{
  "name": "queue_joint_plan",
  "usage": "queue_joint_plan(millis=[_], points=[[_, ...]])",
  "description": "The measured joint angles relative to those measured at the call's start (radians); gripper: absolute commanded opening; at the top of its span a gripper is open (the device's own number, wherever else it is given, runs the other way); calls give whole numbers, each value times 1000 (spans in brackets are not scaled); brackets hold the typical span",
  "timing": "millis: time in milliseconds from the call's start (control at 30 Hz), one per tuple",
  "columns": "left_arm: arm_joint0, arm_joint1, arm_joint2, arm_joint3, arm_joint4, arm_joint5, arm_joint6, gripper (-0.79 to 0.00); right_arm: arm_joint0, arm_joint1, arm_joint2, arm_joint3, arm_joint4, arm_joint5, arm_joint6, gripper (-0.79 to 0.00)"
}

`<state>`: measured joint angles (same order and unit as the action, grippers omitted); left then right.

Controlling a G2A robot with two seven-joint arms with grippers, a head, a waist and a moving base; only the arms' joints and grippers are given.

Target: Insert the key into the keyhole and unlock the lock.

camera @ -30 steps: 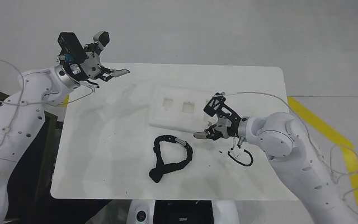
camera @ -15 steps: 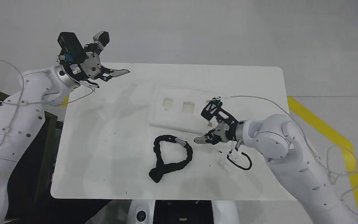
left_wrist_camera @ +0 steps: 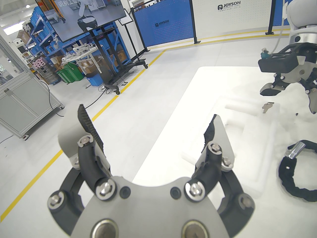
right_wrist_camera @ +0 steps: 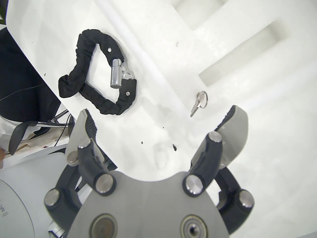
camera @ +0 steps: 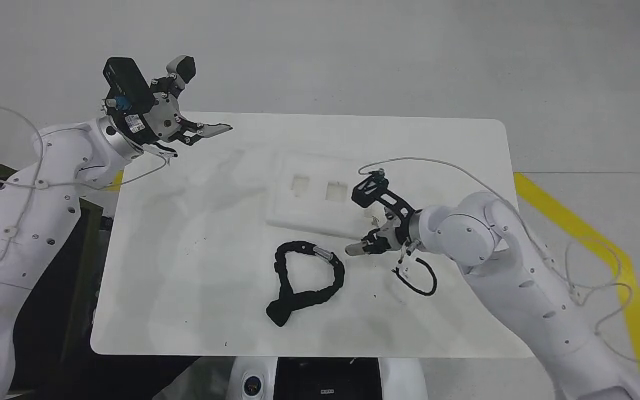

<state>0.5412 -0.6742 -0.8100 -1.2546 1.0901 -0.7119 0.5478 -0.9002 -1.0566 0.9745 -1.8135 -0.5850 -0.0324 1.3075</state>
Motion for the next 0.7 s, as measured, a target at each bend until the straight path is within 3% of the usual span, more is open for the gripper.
queue_joint_plan(millis=[167,367,567,700], points=[[0,0,0,0,0,0,0,0,28,-6,-16,45,4,4,-9,-37],[0,0,0,0,0,0,0,0,37,-10,-26,75,2,28,-16,-209],[0,0,0,0,0,0,0,0,44,-12,-32,89,-5,43,-21,-280],[0,0,0,0,0,0,0,0,47,-12,-31,91,-22,56,-18,-413]])
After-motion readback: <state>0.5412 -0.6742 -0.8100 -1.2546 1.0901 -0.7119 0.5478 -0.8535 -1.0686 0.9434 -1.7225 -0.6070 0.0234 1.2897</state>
